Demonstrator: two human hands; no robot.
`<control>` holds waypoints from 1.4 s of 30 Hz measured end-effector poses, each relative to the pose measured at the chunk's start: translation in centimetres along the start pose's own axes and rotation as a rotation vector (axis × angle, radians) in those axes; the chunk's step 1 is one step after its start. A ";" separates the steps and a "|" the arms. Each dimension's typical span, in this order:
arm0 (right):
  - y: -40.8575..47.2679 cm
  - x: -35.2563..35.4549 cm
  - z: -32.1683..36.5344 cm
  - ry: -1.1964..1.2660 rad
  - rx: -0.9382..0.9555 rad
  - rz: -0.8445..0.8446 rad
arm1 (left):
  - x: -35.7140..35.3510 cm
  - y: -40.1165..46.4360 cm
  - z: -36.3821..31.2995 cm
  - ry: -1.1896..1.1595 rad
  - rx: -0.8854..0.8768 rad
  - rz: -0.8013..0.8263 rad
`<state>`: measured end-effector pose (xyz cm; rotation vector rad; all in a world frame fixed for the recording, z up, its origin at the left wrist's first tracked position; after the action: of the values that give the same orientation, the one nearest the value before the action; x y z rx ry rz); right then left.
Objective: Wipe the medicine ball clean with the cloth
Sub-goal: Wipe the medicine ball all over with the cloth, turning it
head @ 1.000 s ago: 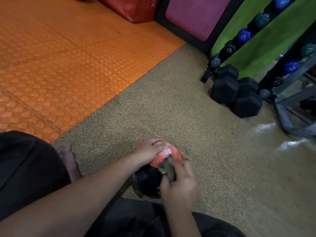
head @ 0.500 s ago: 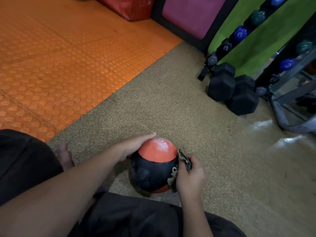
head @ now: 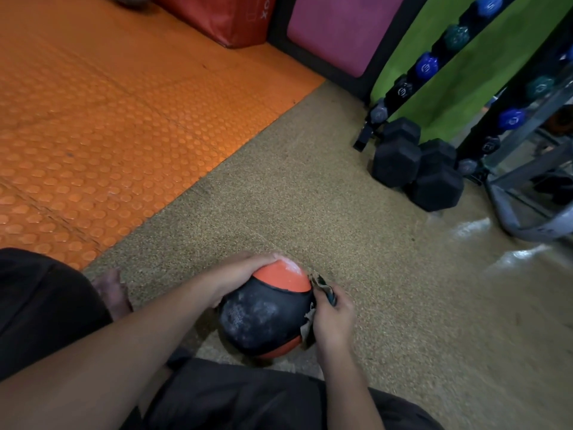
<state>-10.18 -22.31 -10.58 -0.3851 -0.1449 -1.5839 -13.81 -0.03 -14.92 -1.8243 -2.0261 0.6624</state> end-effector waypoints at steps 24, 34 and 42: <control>-10.9 -5.1 9.0 -0.684 0.845 0.092 | 0.4 -1.2 1.0 0.022 -0.151 -0.242; -6.4 0.5 6.2 -0.519 0.456 -0.159 | -0.3 -1.4 1.2 -0.014 -0.130 -0.229; -8.4 -1.4 7.3 -0.633 0.649 -0.075 | 0.1 -1.6 1.5 -0.092 -0.117 -0.219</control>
<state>-17.38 -18.18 -3.06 -0.3535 -1.1365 -1.3472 -15.95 -0.18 -15.31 -1.6261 -2.3275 0.5851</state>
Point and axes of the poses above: each hand's wrist, its own y-axis towards the middle knuckle, its own x-axis out of the back of the hand, z = x × y, the point moved 8 cm from there along y, towards the middle knuckle, and after that the axes turned 1 degree about z, right-handed, at the moved point
